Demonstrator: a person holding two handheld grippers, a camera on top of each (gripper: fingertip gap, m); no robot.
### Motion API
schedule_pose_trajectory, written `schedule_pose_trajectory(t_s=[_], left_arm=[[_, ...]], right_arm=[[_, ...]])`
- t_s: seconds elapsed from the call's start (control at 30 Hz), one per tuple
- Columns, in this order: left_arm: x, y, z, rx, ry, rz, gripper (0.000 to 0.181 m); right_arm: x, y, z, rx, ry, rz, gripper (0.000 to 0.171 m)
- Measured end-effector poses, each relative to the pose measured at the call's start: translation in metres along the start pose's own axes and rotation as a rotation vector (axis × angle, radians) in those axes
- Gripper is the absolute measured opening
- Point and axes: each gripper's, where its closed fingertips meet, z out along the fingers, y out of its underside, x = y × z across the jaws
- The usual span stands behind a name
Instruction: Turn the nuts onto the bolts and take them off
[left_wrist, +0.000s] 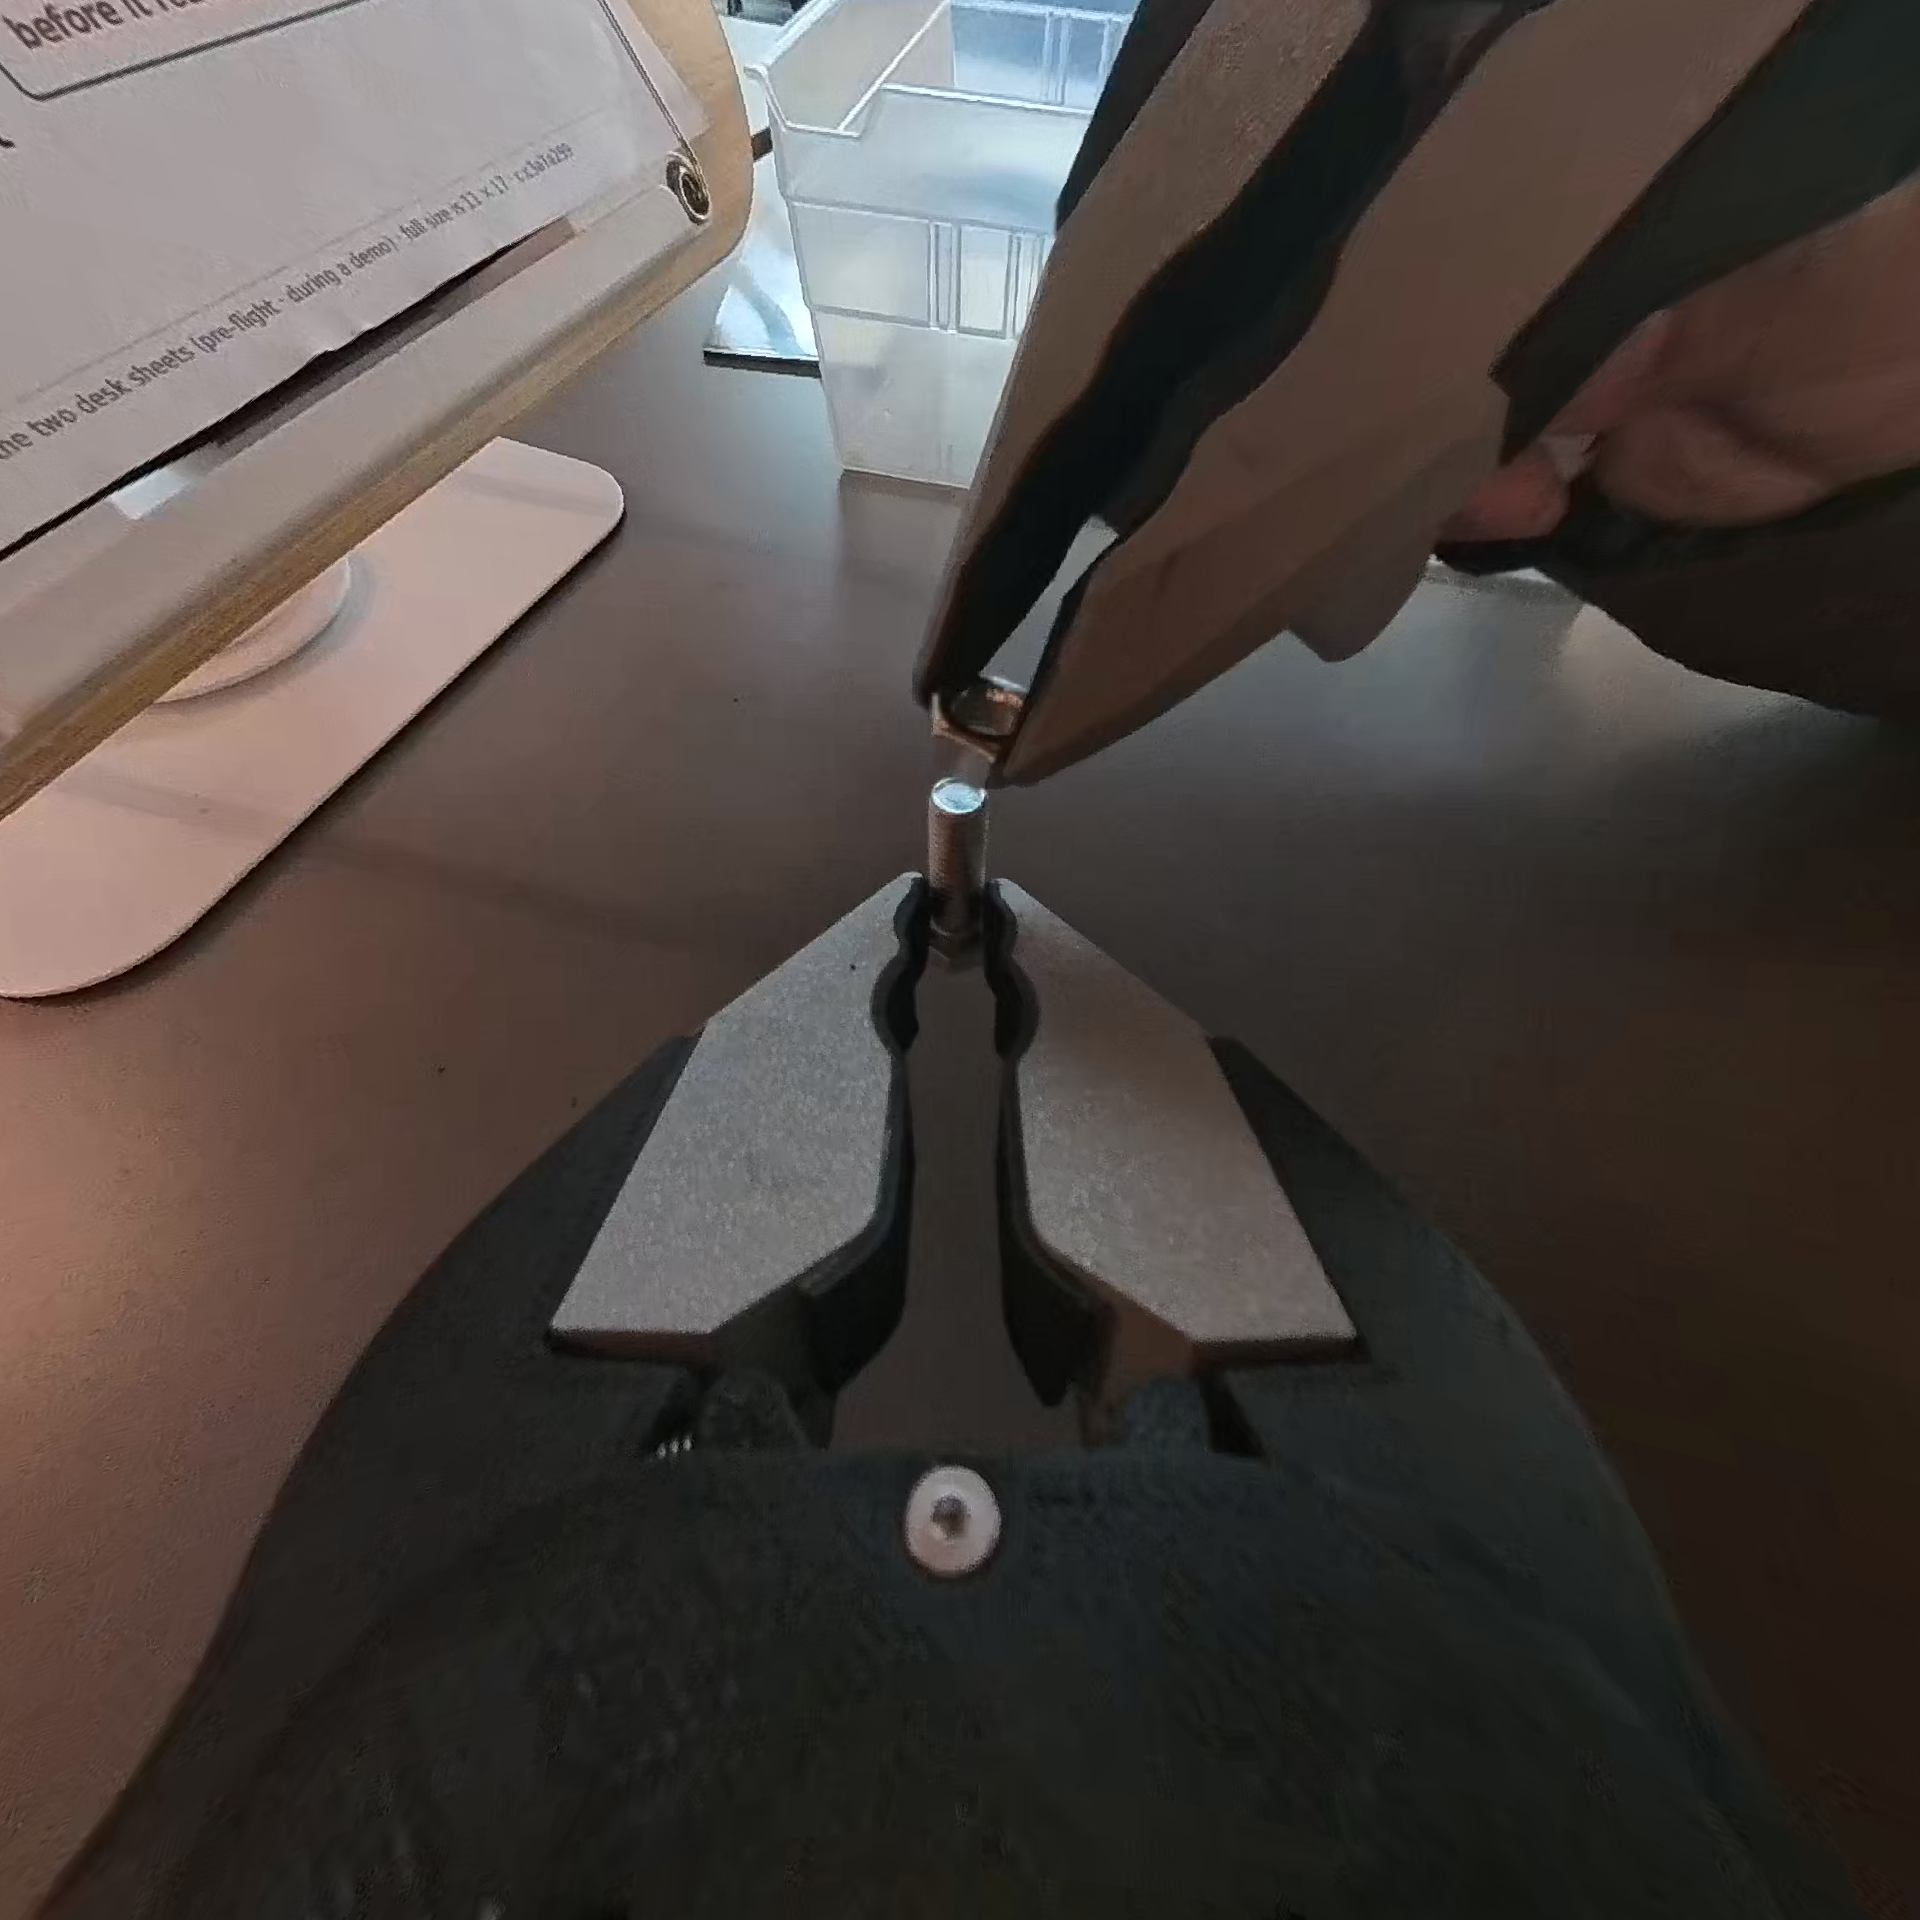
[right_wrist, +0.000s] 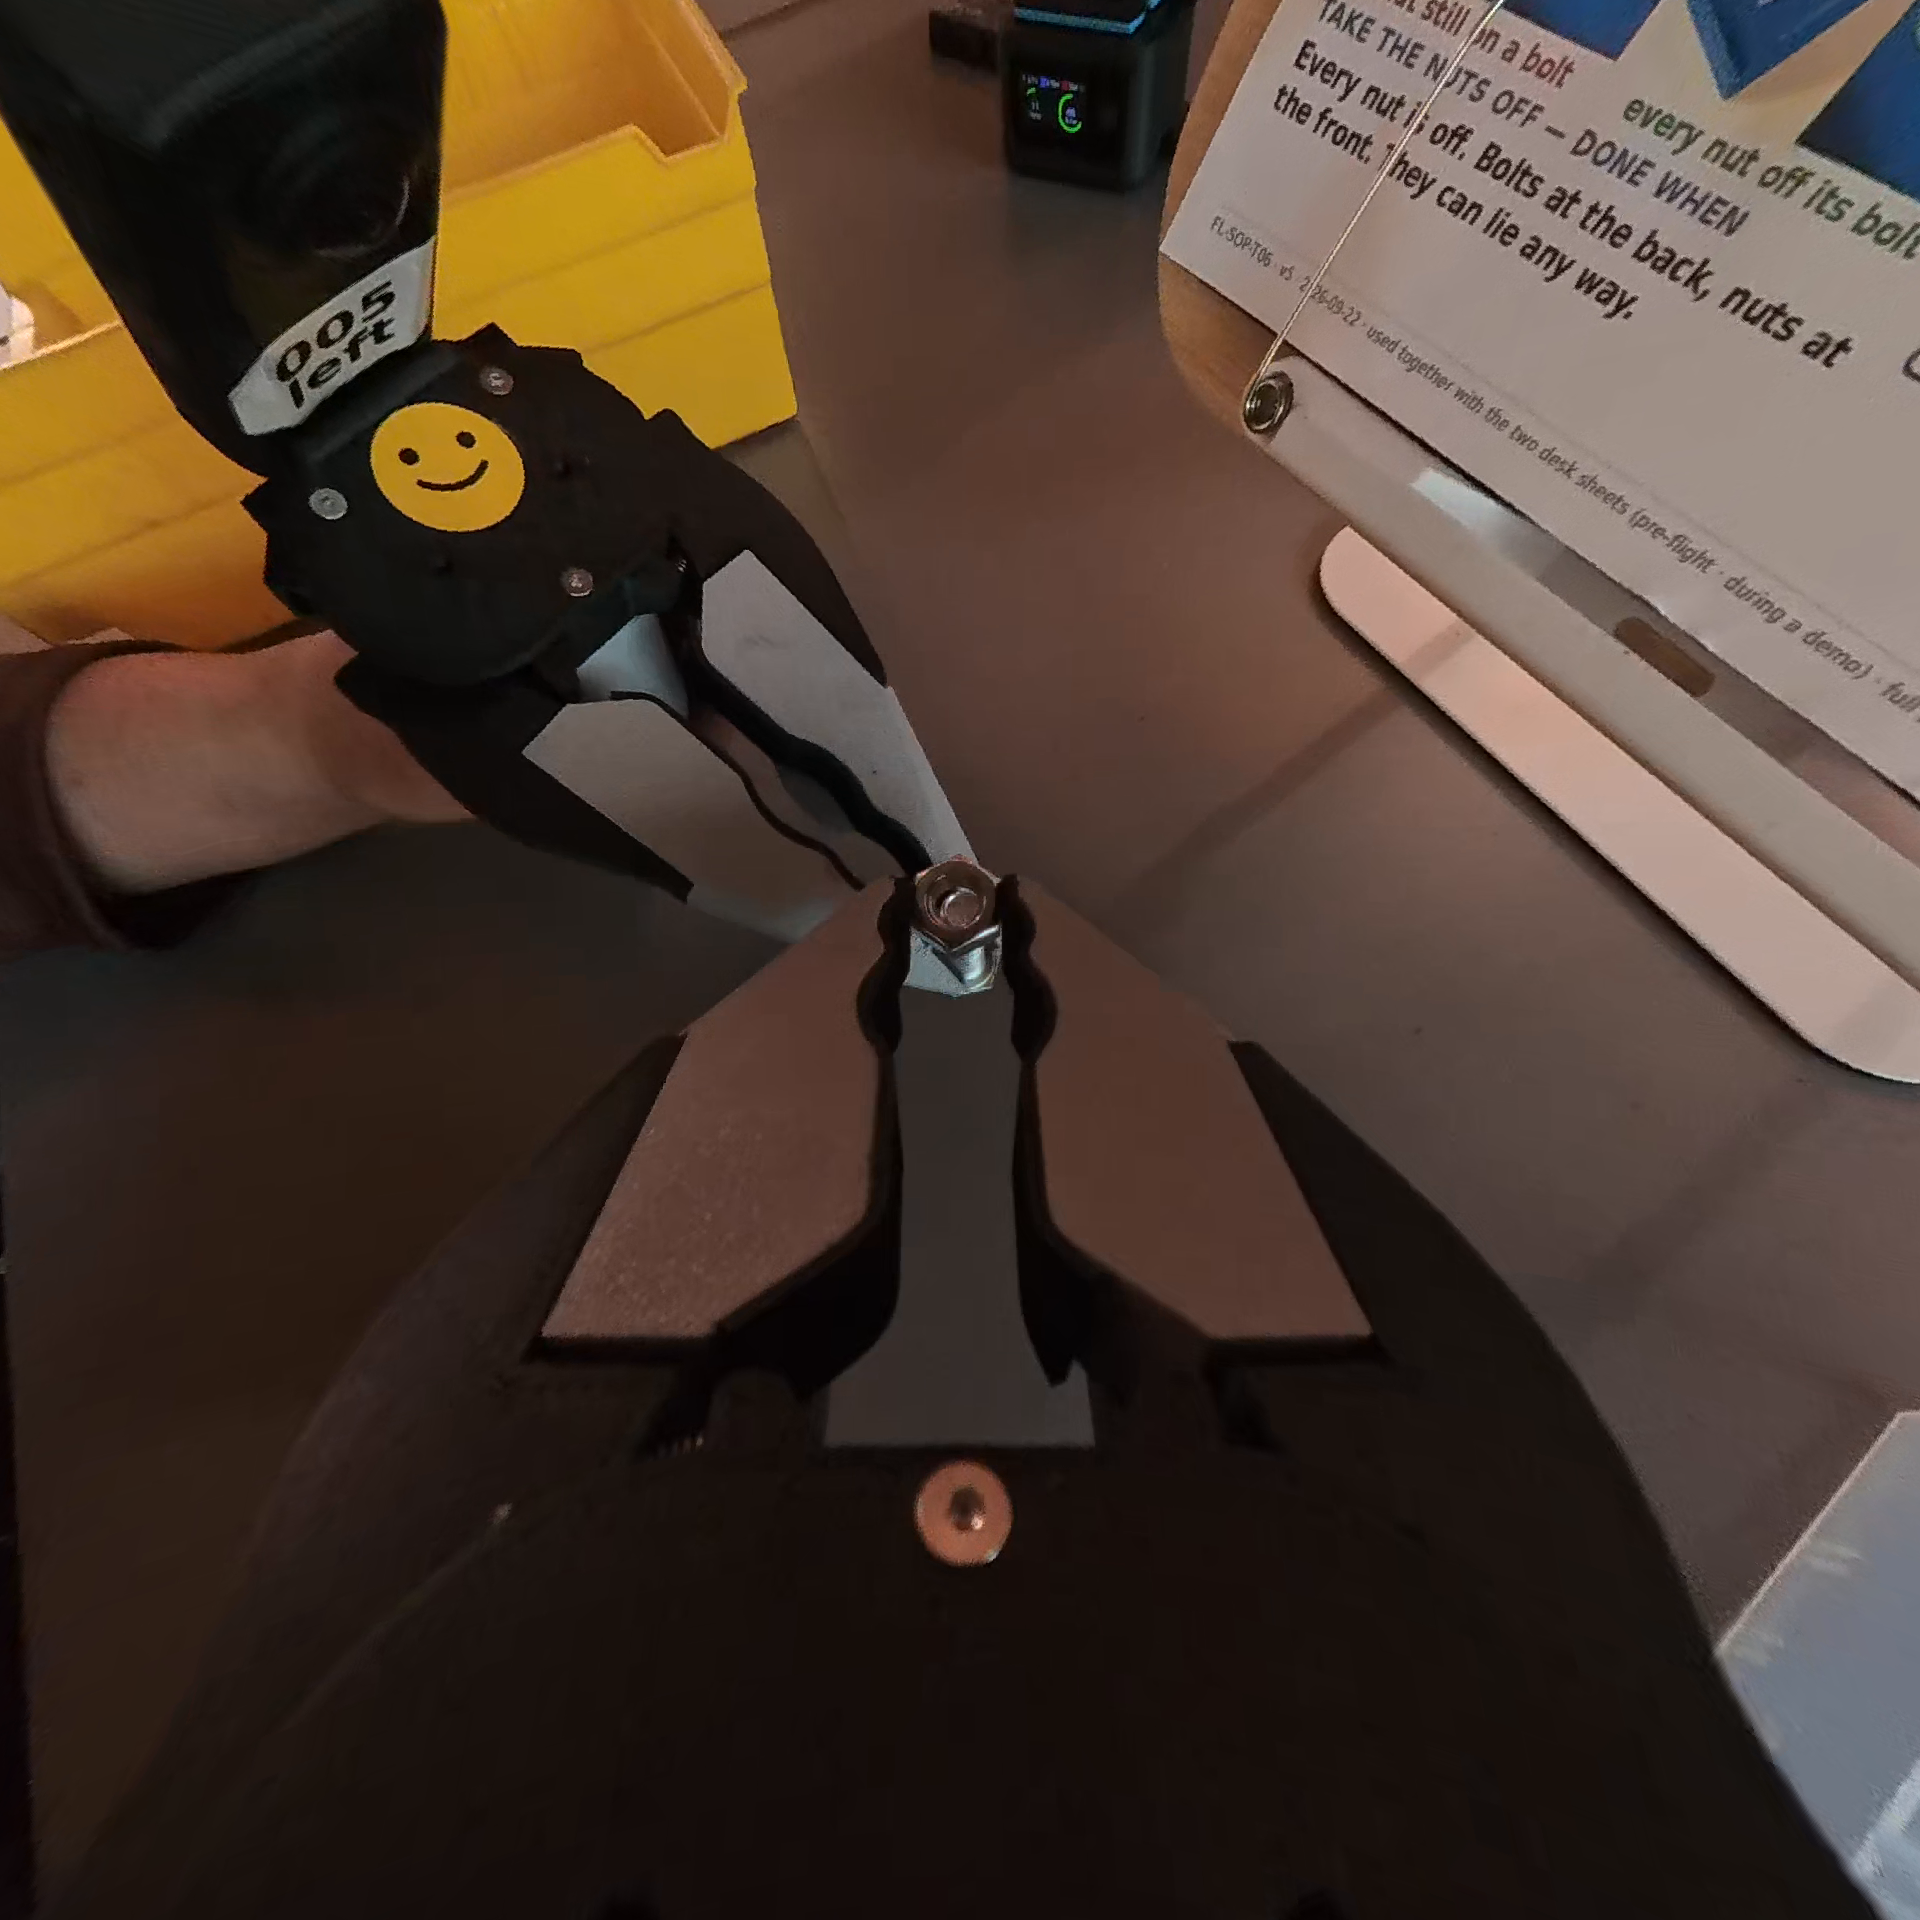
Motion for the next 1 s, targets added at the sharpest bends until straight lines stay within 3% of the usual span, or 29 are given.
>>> schedule_pose_trajectory(t_s=[1.0], left_arm=[[0.004,0.002,0.004,-0.025,0.003,0.023,0.008]], right_arm=[[0.002,0.011,0.007,-0.053,0.009,-0.01,0.014]])
